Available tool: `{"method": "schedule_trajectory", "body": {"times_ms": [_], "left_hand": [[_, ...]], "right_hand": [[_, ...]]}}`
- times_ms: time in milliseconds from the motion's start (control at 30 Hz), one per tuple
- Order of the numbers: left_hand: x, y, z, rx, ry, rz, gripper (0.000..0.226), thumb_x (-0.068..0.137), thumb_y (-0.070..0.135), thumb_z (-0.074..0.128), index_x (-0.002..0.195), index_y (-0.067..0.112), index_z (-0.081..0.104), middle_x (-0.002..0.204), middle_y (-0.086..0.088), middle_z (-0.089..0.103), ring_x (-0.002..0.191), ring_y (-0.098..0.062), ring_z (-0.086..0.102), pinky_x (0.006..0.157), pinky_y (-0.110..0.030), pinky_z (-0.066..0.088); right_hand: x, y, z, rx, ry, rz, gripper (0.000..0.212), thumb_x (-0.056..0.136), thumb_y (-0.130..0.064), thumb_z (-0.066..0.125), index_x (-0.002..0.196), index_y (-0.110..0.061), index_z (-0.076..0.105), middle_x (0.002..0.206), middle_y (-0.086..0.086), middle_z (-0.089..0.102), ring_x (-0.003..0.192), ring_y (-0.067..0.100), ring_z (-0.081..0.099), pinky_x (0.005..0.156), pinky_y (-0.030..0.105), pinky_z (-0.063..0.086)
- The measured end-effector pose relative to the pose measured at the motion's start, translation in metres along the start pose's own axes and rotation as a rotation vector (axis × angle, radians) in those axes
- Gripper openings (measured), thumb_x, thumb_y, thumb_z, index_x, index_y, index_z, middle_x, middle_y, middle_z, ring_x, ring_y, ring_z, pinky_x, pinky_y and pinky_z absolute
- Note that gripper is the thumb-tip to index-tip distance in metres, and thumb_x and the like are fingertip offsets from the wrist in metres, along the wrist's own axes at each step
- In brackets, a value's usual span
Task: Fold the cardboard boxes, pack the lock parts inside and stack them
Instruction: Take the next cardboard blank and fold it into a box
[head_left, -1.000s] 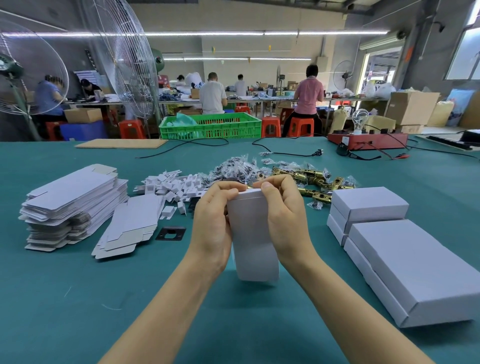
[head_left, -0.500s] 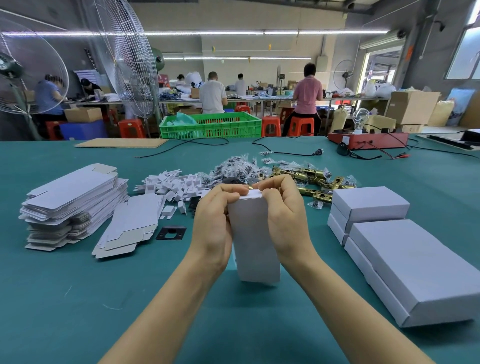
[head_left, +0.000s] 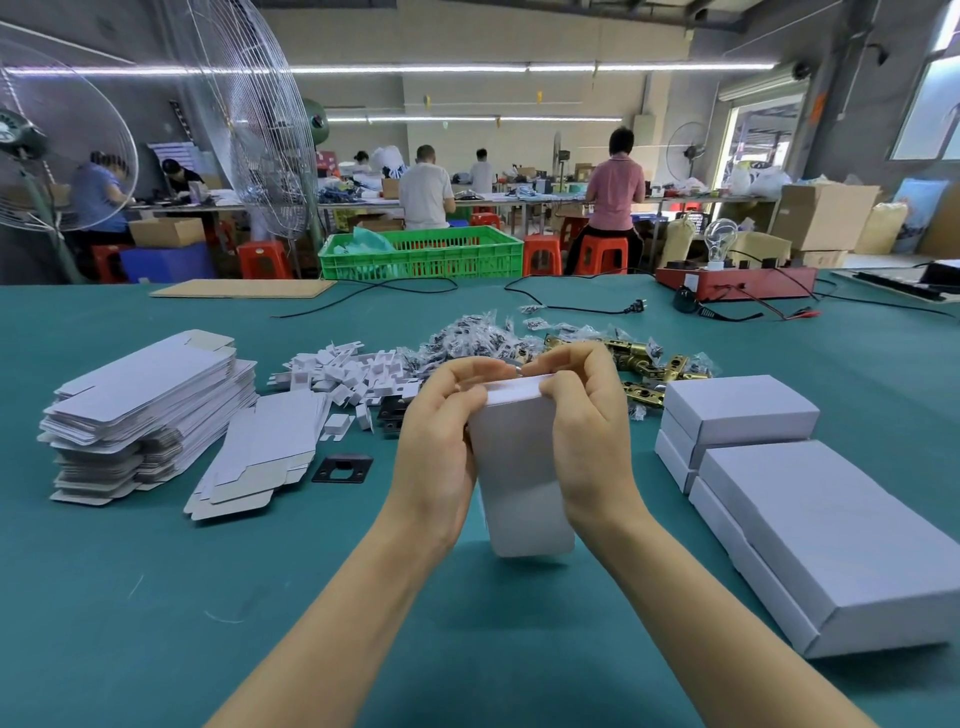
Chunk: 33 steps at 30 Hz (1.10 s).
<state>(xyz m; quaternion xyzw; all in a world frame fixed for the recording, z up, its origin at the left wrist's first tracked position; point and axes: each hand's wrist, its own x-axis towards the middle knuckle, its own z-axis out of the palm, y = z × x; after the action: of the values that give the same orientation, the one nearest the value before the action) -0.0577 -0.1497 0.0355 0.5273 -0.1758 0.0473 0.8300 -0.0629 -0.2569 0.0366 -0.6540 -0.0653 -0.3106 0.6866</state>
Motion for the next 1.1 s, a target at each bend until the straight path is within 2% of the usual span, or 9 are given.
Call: {"method": "schedule_trajectory", "body": {"times_ms": [167, 300, 433, 600, 700, 767, 867, 967, 1100], "left_hand": [[0.001, 0.002, -0.003, -0.016, 0.006, 0.024, 0.034, 0.091, -0.006, 0.043, 0.088, 0.017, 0.068, 0.095, -0.003, 0.073, 0.090, -0.011, 0.065, 0.071, -0.022, 0.055], [-0.006, -0.002, -0.004, 0.276, -0.118, 0.064, 0.023, 0.083, 0.026, 0.061, 0.106, 0.027, 0.063, 0.108, -0.007, 0.068, 0.092, -0.014, 0.061, 0.078, -0.028, 0.050], [-0.007, 0.001, -0.005, 0.383, -0.157, 0.188, 0.024, 0.081, 0.024, 0.067, 0.104, 0.028, 0.062, 0.102, 0.000, 0.069, 0.086, -0.008, 0.061, 0.073, -0.018, 0.049], [-0.005, -0.003, -0.005, 0.678, -0.108, 0.615, 0.025, 0.084, 0.010, 0.070, 0.106, 0.016, 0.062, 0.102, 0.003, 0.066, 0.087, -0.005, 0.058, 0.077, -0.012, 0.042], [-0.002, -0.017, -0.012, 0.849, -0.161, 0.881, 0.029, 0.083, 0.002, 0.071, 0.110, 0.005, 0.062, 0.111, -0.005, 0.066, 0.103, -0.019, 0.061, 0.092, -0.035, 0.048], [-0.001, -0.029, -0.017, 0.891, -0.180, 0.935, 0.037, 0.081, 0.000, 0.072, 0.113, 0.011, 0.058, 0.113, -0.004, 0.065, 0.112, -0.024, 0.059, 0.101, -0.052, 0.043], [-0.002, -0.046, -0.028, 0.952, -0.235, 0.937, 0.038, 0.085, 0.009, 0.067, 0.119, 0.015, 0.052, 0.118, 0.001, 0.062, 0.124, -0.021, 0.052, 0.108, -0.058, 0.036], [-0.005, -0.058, -0.039, 1.015, -0.187, 0.844, 0.048, 0.087, 0.029, 0.063, 0.129, 0.017, 0.047, 0.140, -0.003, 0.050, 0.140, -0.025, 0.038, 0.114, -0.055, 0.030], [-0.007, -0.059, -0.043, 0.871, 0.021, 0.316, 0.077, 0.077, 0.050, 0.068, 0.141, 0.036, 0.028, 0.154, 0.005, 0.026, 0.144, -0.005, 0.020, 0.114, -0.013, 0.015]], "right_hand": [[-0.002, 0.001, 0.001, 0.001, -0.006, -0.023, 0.014, 0.076, -0.018, 0.042, 0.082, -0.021, 0.055, 0.076, -0.017, 0.060, 0.073, -0.003, 0.052, 0.064, 0.011, 0.039], [0.002, -0.001, -0.002, 0.064, 0.053, -0.044, 0.015, 0.074, -0.014, 0.043, 0.083, -0.019, 0.054, 0.072, -0.017, 0.058, 0.072, -0.001, 0.052, 0.065, 0.010, 0.041], [0.002, 0.001, -0.004, 0.089, 0.058, -0.011, 0.009, 0.079, -0.015, 0.047, 0.085, -0.017, 0.052, 0.075, -0.013, 0.056, 0.070, -0.001, 0.050, 0.066, 0.013, 0.040], [0.005, 0.004, -0.003, 0.060, -0.057, 0.350, 0.034, 0.099, -0.045, 0.040, 0.094, -0.015, 0.054, 0.086, 0.000, 0.058, 0.077, 0.013, 0.057, 0.064, 0.024, 0.050], [0.013, 0.010, -0.010, 0.173, -0.240, 0.709, 0.065, 0.086, -0.073, 0.039, 0.097, -0.014, 0.064, 0.081, 0.006, 0.065, 0.075, 0.022, 0.063, 0.068, 0.032, 0.053], [0.015, 0.015, -0.014, 0.298, -0.269, 0.811, 0.055, 0.087, -0.063, 0.051, 0.098, -0.011, 0.065, 0.078, 0.010, 0.062, 0.071, 0.025, 0.060, 0.059, 0.029, 0.049], [0.016, 0.023, -0.022, 0.348, -0.267, 0.844, 0.021, 0.086, -0.027, 0.061, 0.095, -0.008, 0.065, 0.073, 0.009, 0.064, 0.062, 0.022, 0.060, 0.050, 0.025, 0.050], [0.014, 0.038, -0.031, 0.379, -0.297, 0.872, 0.016, 0.085, -0.011, 0.059, 0.098, -0.002, 0.064, 0.080, 0.014, 0.066, 0.066, 0.024, 0.063, 0.055, 0.026, 0.052], [0.007, 0.055, -0.035, 0.372, -0.294, 0.799, 0.032, 0.081, 0.004, 0.051, 0.111, 0.003, 0.064, 0.105, 0.019, 0.071, 0.087, 0.027, 0.066, 0.083, 0.034, 0.052]]}}
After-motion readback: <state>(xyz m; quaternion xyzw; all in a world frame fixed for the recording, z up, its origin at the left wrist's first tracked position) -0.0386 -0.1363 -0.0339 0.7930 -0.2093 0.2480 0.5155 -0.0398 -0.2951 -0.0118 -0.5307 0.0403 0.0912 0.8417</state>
